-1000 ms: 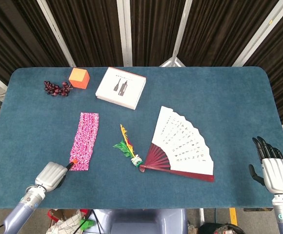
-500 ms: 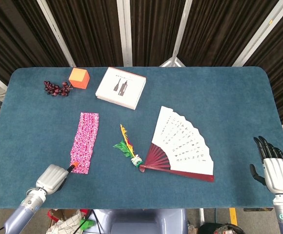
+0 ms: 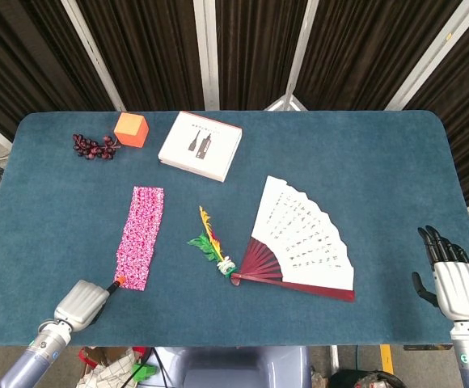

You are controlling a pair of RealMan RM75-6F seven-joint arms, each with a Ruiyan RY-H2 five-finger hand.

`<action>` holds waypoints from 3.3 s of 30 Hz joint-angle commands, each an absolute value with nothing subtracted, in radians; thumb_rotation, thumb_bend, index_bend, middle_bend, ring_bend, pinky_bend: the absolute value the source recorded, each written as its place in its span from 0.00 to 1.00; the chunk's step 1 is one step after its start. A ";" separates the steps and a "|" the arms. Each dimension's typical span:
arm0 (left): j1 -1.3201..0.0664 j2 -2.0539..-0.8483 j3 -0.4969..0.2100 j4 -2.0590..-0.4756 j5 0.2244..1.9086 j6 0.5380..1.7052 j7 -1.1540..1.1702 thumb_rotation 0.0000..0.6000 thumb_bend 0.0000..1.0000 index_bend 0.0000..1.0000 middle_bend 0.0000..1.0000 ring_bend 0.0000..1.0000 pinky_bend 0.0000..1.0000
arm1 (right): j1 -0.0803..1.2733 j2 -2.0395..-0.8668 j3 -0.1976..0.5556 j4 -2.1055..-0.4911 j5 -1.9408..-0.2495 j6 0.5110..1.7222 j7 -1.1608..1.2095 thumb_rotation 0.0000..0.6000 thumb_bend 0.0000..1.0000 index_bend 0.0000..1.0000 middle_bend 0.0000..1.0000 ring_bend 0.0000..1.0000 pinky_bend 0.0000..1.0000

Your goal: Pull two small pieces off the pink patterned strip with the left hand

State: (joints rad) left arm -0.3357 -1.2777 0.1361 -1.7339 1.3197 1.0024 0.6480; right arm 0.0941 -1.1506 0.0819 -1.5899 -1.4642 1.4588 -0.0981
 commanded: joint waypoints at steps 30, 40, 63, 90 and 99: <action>-0.303 -1.218 0.249 -1.827 1.349 1.021 0.724 1.00 0.90 0.12 0.87 0.79 0.74 | 0.097 -1.151 0.084 -1.585 -1.470 1.463 -0.080 1.00 0.43 0.01 0.09 0.16 0.23; -0.282 -1.197 0.215 -1.841 1.519 1.171 0.636 1.00 0.89 0.12 0.87 0.79 0.74 | 0.100 -1.154 0.082 -1.583 -1.474 1.460 -0.082 1.00 0.43 0.01 0.09 0.16 0.23; -0.442 -1.304 -0.002 -1.709 1.202 0.974 0.713 1.00 0.89 0.08 0.87 0.79 0.75 | 0.105 -1.159 0.082 -1.582 -1.466 1.449 -0.095 1.00 0.43 0.01 0.09 0.16 0.23; -0.494 -1.331 0.076 -1.729 1.126 0.949 0.802 1.00 0.89 0.08 0.87 0.80 0.75 | 0.106 -1.158 0.085 -1.577 -1.464 1.452 -0.082 1.00 0.43 0.01 0.09 0.16 0.23; -0.500 -1.336 0.088 -1.727 1.097 0.959 0.821 1.00 0.89 0.08 0.87 0.80 0.75 | 0.105 -1.157 0.085 -1.578 -1.465 1.455 -0.081 1.00 0.43 0.01 0.09 0.16 0.23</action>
State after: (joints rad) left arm -0.4997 -1.3358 0.0875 -1.7277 1.0975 0.9583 0.8205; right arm 0.1046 -1.1569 0.0851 -1.5777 -1.4654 1.4555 -0.0805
